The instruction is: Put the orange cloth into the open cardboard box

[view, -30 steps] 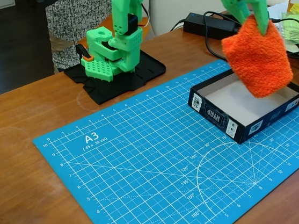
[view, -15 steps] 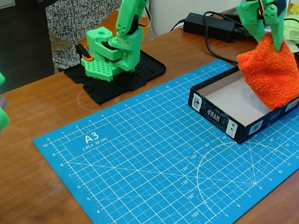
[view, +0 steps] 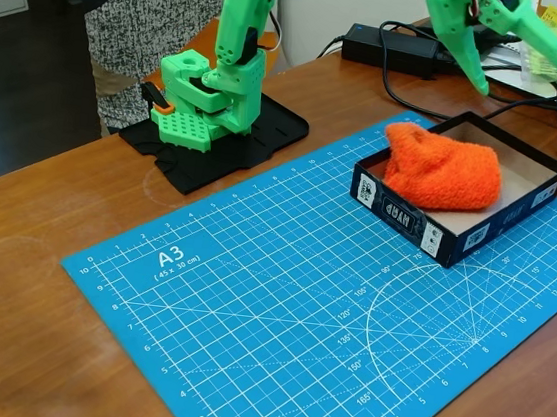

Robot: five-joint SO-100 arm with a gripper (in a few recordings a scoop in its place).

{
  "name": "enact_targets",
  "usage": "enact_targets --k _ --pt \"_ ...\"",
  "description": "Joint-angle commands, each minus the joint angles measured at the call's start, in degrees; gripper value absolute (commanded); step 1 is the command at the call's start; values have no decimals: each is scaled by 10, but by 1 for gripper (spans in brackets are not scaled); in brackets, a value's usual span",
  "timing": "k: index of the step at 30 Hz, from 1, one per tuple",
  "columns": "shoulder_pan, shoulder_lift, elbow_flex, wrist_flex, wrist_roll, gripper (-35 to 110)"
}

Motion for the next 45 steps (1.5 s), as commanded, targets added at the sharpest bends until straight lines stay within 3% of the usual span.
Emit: enact_targets --k 1,6,8,10,13,19,27,45 --pt "35 111 17 17 0 47" --pt "232 345 230 -33 -21 39" --pt "320 466 399 -97 -54 30" --pt "369 588 576 -150 -93 9" --pt "365 766 797 -214 -144 0" --pt "351 1092 1049 -202 -152 0" --pt "318 1085 1170 -199 -141 0" --pt "333 1085 1184 -202 -127 0"
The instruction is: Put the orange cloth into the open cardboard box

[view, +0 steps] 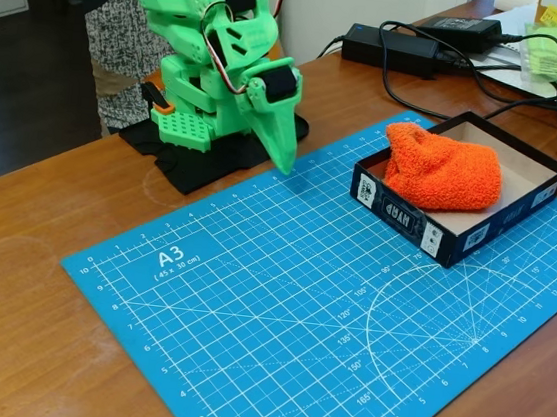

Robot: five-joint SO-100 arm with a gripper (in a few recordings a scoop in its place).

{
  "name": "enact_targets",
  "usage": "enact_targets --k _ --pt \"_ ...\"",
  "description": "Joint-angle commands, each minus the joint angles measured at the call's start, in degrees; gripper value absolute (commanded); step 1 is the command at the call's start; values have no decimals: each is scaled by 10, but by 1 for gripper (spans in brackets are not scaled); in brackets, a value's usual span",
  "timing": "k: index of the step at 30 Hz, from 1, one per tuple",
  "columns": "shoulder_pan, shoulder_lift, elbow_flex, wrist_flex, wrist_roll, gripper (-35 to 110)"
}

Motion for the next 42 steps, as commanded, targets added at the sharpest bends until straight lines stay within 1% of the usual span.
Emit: enact_targets --k 1,11,42 --pt "9 8 4 -2 4 0" --pt "23 8 4 -2 15 0" --pt "6 8 4 -2 4 0"
